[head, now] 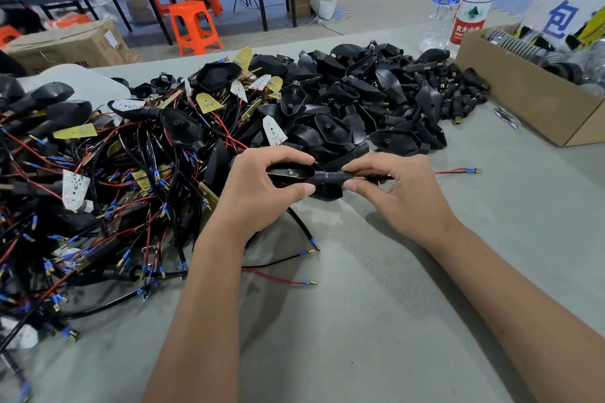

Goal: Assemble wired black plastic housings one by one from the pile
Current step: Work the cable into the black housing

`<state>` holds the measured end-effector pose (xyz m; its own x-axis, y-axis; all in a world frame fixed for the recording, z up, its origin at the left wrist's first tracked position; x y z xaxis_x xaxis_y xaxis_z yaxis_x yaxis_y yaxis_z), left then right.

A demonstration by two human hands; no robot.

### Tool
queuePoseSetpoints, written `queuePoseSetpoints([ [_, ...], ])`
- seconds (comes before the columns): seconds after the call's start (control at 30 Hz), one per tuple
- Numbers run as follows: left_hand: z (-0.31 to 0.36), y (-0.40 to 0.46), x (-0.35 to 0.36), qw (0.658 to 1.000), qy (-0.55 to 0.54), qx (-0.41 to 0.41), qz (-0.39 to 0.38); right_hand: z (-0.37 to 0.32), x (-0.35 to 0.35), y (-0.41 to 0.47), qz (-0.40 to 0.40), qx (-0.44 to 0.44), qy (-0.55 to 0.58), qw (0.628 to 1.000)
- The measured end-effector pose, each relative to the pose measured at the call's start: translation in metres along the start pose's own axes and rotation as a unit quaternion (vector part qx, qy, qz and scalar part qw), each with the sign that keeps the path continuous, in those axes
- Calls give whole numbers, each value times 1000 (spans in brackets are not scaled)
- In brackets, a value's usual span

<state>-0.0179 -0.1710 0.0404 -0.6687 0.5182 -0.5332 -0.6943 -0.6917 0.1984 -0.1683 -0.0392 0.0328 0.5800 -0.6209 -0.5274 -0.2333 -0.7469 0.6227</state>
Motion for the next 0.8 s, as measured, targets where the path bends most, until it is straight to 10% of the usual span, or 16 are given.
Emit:
queuePoseSetpoints([
  [0.8,-4,3,8,997,-72,4,-36,-4,1,1,-20,-37,-84,996],
])
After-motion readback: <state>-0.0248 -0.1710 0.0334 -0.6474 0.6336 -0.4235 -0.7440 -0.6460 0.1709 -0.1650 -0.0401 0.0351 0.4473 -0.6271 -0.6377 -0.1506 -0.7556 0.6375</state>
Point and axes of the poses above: each hand's wrist, its own y-axis towards the middle knuckle, its own x-axis out of the palm, z = x × y, the point moved 10 cm from there along y, towards the middle knuckle, and after that the axes turned 7 degrees about -x, right-handed, at the moved point
